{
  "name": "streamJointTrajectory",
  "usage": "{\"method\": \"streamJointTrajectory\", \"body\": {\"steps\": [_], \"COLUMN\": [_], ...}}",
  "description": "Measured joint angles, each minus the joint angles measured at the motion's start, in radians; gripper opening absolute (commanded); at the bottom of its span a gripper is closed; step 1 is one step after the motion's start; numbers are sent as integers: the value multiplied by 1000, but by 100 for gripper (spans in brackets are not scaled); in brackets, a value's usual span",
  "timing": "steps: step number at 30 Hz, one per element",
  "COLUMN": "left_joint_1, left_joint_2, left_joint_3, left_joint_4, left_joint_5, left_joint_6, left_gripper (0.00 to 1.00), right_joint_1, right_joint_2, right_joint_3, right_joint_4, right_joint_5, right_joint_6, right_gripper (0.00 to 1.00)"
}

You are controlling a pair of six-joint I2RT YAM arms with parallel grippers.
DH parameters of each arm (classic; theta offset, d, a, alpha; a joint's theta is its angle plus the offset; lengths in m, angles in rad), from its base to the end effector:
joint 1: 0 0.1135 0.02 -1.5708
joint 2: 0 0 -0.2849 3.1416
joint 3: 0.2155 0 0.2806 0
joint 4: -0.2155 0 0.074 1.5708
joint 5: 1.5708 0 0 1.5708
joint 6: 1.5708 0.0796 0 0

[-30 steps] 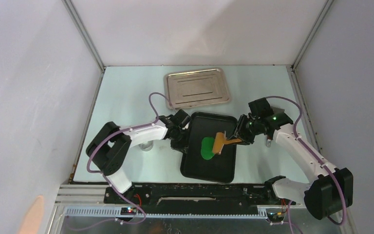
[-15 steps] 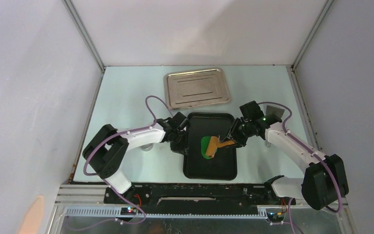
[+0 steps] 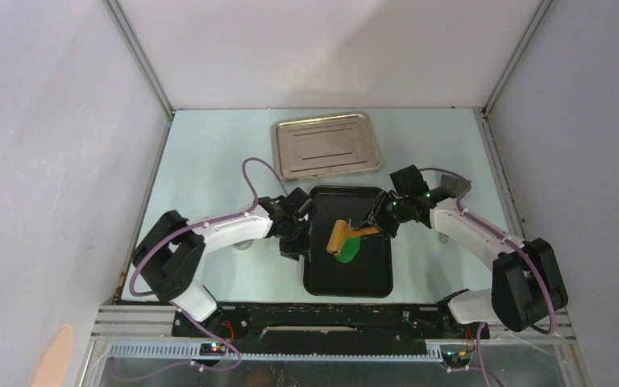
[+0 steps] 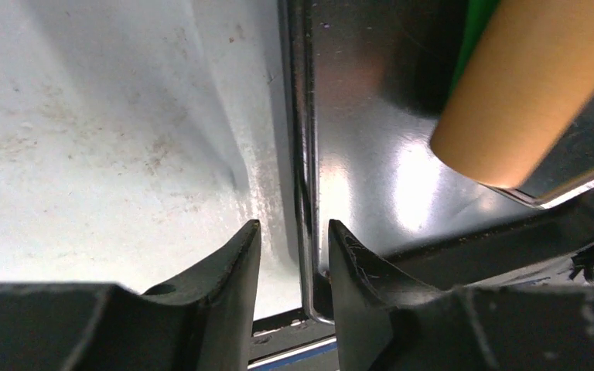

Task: Roll out the dumpling wrappers from the dough
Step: Flatten out the dough on the work surface.

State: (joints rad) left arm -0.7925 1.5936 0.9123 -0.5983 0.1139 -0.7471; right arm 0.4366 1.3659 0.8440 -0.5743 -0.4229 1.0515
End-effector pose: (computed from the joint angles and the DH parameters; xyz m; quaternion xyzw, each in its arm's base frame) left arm 0.2190 -0.2350 0.1257 0.0307 0.9874 -0.1413 0.0648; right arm 0.2549 0.1550 0.1774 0.2406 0.9207 0.3058 0.0309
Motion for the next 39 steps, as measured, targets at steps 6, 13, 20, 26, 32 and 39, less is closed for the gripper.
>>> {"method": "streamJointTrajectory", "body": {"steps": [6,13,20,26,32,39], "left_joint_1": [1,24,42,48,58,123], "left_joint_2": [-82,-181,-311,-392,-397,-322], "left_joint_3": [33,46,46,43,37,21], "left_joint_4": [-32,-59,-61,-61,-59,-53], "left_joint_5": [-14,-37,-75,-95,-112,-112], "left_joint_6": [15,31,43,49,49,48], "left_gripper": [40,38,38,37,37,37], "right_joint_1": [-23,-114,-120,-77,-71,-78], "right_joint_2": [-38,-208,-109,17,-21,-114], "right_joint_3": [-57,-127,-72,-28,-38,-24], "right_joint_4": [43,-83,-85,55,65,-87], "right_joint_5": [-19,20,9,-5,21,118], "right_joint_6": [-1,-34,-34,-9,-8,-64], "right_gripper": [0,0,0,0,0,0]}}
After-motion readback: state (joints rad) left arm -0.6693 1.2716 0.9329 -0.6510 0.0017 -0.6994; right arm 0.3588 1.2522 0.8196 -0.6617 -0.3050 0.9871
